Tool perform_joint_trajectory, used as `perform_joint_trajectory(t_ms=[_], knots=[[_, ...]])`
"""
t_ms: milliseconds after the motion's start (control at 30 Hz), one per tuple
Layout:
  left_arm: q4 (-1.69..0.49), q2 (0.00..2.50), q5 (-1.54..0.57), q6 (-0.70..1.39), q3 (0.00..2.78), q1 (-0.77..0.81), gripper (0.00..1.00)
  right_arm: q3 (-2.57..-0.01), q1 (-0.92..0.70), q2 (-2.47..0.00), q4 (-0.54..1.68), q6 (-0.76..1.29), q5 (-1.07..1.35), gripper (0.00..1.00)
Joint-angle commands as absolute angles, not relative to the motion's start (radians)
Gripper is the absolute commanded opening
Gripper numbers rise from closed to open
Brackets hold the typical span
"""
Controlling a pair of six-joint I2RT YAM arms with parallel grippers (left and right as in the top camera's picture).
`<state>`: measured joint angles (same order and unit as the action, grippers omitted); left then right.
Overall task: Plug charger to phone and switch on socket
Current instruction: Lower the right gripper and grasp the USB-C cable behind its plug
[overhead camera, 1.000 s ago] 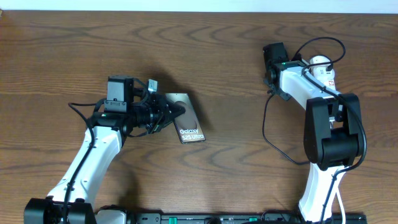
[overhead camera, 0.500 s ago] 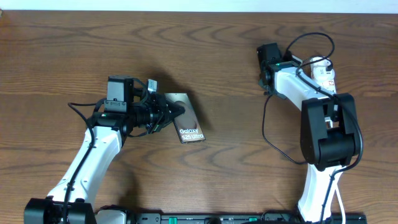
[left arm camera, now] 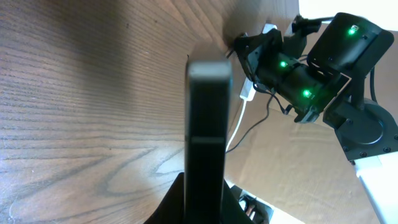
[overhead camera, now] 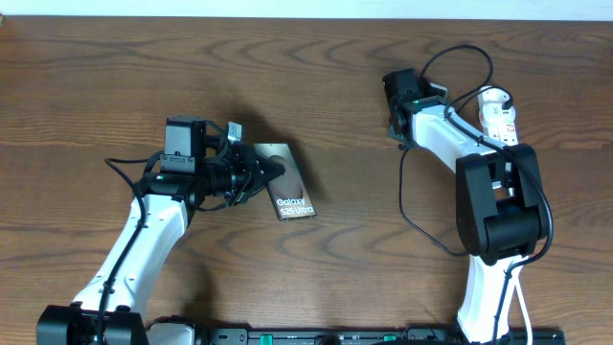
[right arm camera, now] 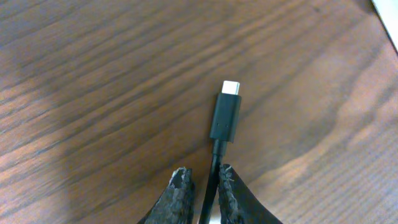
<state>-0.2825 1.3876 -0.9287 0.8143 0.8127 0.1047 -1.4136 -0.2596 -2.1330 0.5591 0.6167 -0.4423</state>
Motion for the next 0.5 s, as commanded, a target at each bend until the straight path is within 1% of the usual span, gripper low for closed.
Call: perform_joint_trajectory(t_ms=[0, 133, 367, 467], knots=[[-0.279, 1.380, -0.949, 0.821, 0.822, 0.101, 0.07, -1.397, -0.286, -2.186, 0.551, 0.427, -0.272, 0.16], [-0.279, 1.380, -0.949, 0.821, 0.822, 0.101, 0.07, -1.397, -0.305, -2.186, 0.553, 0.323, -0.194, 0.17], [-0.279, 1.380, -0.949, 0.821, 0.822, 0.101, 0.07, -1.397, -0.340, -2.186, 0.601, 0.316, -0.115, 0.17], [-0.279, 1.380, -0.949, 0.821, 0.822, 0.101, 0.07, -1.397, -0.356, -2.186, 0.647, 0.316, -0.078, 0.15]])
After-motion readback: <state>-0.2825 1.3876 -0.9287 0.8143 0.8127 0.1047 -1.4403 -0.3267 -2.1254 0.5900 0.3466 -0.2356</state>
